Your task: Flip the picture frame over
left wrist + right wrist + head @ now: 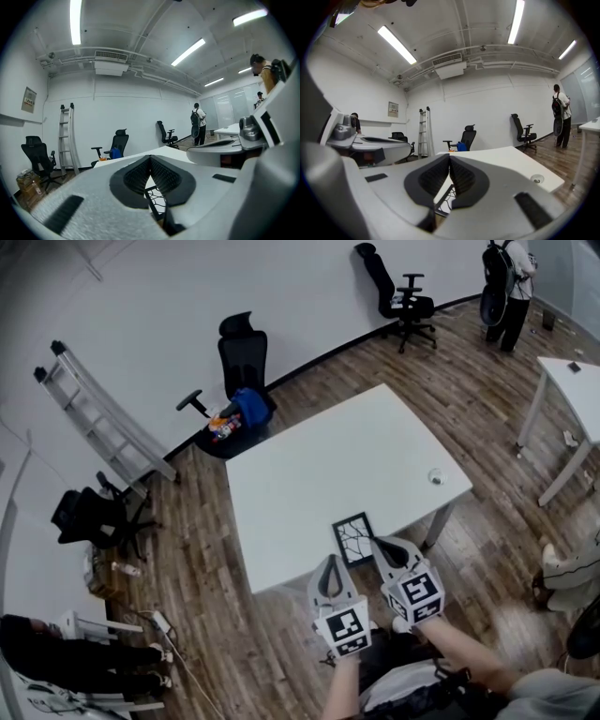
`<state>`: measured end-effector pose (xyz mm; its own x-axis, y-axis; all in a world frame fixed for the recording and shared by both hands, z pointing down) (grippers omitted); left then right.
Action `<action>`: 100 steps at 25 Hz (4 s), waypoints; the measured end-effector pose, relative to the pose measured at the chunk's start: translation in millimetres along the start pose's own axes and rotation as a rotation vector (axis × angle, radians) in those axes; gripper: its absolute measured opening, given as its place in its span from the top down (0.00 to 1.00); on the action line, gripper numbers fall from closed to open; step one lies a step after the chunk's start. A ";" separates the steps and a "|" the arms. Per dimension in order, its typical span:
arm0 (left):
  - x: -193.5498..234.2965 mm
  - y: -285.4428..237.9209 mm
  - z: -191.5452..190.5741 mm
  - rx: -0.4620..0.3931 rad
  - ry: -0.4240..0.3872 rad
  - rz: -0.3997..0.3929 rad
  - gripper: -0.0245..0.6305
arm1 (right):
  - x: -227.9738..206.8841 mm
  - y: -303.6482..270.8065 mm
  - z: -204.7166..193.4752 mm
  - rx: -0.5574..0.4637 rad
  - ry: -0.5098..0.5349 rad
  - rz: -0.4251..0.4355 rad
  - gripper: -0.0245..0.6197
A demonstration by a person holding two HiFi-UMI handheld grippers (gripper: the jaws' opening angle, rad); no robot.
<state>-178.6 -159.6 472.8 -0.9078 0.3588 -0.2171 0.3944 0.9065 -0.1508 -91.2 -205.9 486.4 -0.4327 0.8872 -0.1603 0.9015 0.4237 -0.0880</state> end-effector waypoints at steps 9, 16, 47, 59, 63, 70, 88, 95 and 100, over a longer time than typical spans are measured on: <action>5.9 -58.3 -22.1 0.034 -0.032 -0.091 0.96 | -23.5 -45.7 -26.6 0.089 -0.037 -0.079 0.95; -7.6 -85.0 -84.0 0.182 -0.065 -0.156 0.96 | -44.2 -53.9 -77.1 0.181 -0.125 -0.130 0.95; -54.5 -124.6 -197.6 0.577 -0.129 -0.307 0.85 | -78.7 -60.1 -211.5 0.343 -0.698 0.035 0.72; -54.5 -134.7 -206.6 0.617 -0.111 -0.303 0.85 | -71.6 -63.2 -199.3 0.273 -0.847 0.154 0.78; -55.6 -136.6 -202.4 0.626 -0.088 -0.314 0.85 | -73.2 -66.2 -179.0 0.252 -0.814 0.164 0.81; -59.3 -135.9 -169.3 0.590 0.019 -0.337 0.85 | -69.7 -71.3 -151.8 0.265 -0.689 0.150 0.83; -59.0 -132.8 -110.5 0.701 0.294 -0.393 0.72 | -40.8 -80.3 -103.5 0.258 -0.176 0.078 0.85; -51.7 -139.0 -107.9 0.741 0.315 -0.372 0.72 | -19.3 -85.5 -98.7 0.333 0.083 0.073 0.85; -41.9 -135.2 -112.4 0.790 0.357 -0.356 0.72 | -5.5 -88.0 -102.6 0.345 0.270 0.075 0.85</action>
<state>-209.9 -272.2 610.7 -0.9321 0.2554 0.2568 -0.0513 0.6088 -0.7916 -167.1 -229.4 595.9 -0.3068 0.9484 0.0800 0.8544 0.3115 -0.4159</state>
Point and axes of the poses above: the fingertips, and each gripper's own axes: y backward along the fingers, x to its left, z out of its top, the point moved 1 cm from there along y, backward along the fingers, and after that the axes turned 15 degrees about z, right-handed, at the moved point
